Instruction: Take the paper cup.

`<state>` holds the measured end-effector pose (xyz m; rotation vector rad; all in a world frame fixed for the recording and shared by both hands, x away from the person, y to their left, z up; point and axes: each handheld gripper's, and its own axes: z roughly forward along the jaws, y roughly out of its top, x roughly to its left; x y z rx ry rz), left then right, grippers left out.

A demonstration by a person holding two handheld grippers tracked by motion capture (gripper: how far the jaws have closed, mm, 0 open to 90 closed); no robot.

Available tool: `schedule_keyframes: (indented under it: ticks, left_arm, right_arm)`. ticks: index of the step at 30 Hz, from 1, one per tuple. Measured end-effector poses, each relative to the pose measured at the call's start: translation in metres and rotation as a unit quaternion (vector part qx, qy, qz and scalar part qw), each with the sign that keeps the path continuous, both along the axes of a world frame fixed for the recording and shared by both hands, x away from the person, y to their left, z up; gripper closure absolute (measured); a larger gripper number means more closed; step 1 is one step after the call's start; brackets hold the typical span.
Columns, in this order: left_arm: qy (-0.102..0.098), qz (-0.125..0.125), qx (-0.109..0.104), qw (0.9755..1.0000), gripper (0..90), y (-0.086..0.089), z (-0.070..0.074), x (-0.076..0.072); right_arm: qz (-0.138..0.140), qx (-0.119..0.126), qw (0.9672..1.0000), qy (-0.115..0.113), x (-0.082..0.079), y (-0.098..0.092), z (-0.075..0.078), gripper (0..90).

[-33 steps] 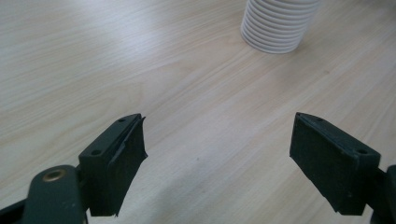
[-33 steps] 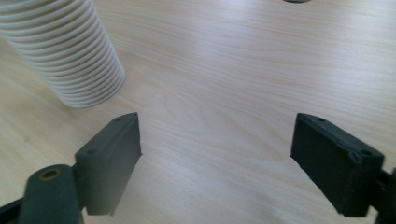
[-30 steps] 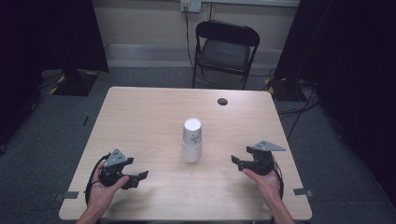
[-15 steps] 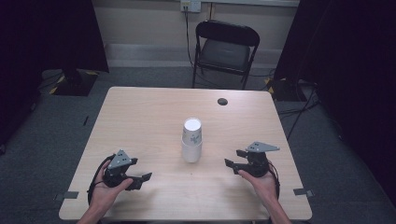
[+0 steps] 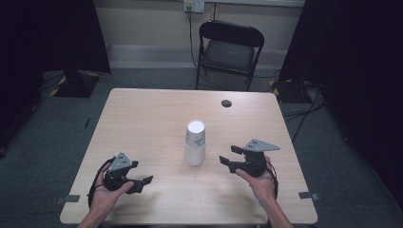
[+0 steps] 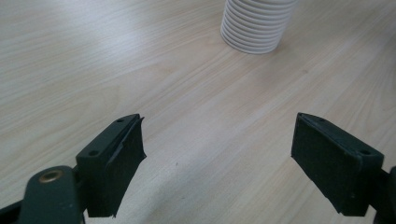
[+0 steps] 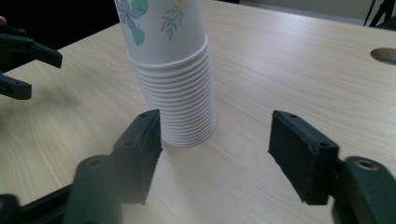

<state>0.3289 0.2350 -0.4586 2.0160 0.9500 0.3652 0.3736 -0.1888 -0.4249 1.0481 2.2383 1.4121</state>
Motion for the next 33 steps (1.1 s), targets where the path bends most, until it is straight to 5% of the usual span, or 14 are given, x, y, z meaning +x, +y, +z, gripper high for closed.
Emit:
schedule_keyframes:
  ticks: [3, 8, 10, 14, 22, 33]
  left_arm:
    - [-0.003, 0.0, 0.007, 1.0, 16.7, -0.001, 0.0, -0.001]
    - [-0.007, -0.008, 0.022, 0.9997, 17.2, -0.004, 0.001, -0.001]
    - [0.0, -0.013, 0.01, 0.9999, 17.5, -0.003, 0.001, 0.0]
    - [0.0, -0.005, 0.018, 0.9998, 18.0, -0.003, 0.001, 0.0]
    - [0.011, -0.004, 0.006, 0.9999, 18.7, -0.004, 0.0, -0.003]
    - [0.002, -0.02, 0.017, 0.9996, 18.6, -0.008, 0.0, -0.005]
  right_arm:
    - [0.003, 0.015, 0.9999, 0.004, 0.004, 0.006, 0.003, 22.5]
    - [0.007, 0.004, 0.9997, -0.024, 0.006, 0.021, 0.009, 21.0]
    - [0.018, 0.01, 0.9996, -0.018, 0.008, 0.027, 0.011, 22.1]
    - [0.028, 0.016, 0.9993, -0.019, 0.013, 0.034, 0.016, 20.5]
    - [0.043, 0.03, 0.9979, -0.04, 0.027, 0.051, 0.031, 19.2]
    - [0.06, 0.034, 0.9963, -0.05, 0.041, 0.073, 0.041, 19.3]
